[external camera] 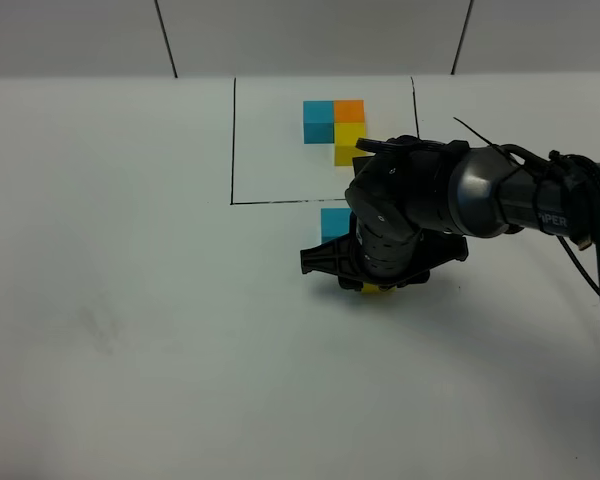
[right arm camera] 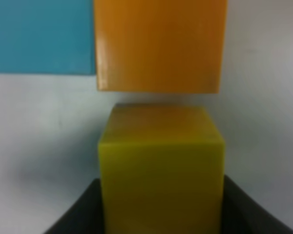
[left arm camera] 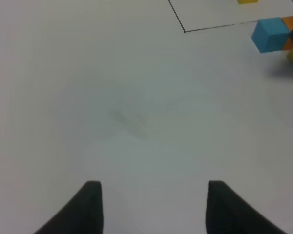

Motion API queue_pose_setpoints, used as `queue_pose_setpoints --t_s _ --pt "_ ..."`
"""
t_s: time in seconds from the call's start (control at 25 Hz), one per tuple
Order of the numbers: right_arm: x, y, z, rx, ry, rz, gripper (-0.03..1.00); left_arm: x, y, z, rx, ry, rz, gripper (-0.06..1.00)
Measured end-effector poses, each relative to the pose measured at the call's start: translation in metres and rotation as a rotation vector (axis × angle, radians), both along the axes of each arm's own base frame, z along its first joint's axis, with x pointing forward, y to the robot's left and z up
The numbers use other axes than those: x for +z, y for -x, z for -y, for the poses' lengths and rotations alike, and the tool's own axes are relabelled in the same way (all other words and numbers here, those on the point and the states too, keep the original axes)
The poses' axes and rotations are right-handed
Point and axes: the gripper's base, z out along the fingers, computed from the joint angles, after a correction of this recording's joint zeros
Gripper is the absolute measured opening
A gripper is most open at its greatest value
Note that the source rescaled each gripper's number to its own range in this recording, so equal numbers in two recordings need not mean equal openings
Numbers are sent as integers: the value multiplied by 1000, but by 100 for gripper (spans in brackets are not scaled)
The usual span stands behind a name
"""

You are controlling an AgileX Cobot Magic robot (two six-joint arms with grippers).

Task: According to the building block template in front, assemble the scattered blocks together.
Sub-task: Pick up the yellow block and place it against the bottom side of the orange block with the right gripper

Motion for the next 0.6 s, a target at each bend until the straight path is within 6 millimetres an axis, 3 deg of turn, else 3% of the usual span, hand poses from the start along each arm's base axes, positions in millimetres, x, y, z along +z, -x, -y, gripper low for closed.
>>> queue_pose_setpoints --t_s 0.6 --pt "-7 -5 -3 26 -2 32 1 0 0 0 0 0 0 8"
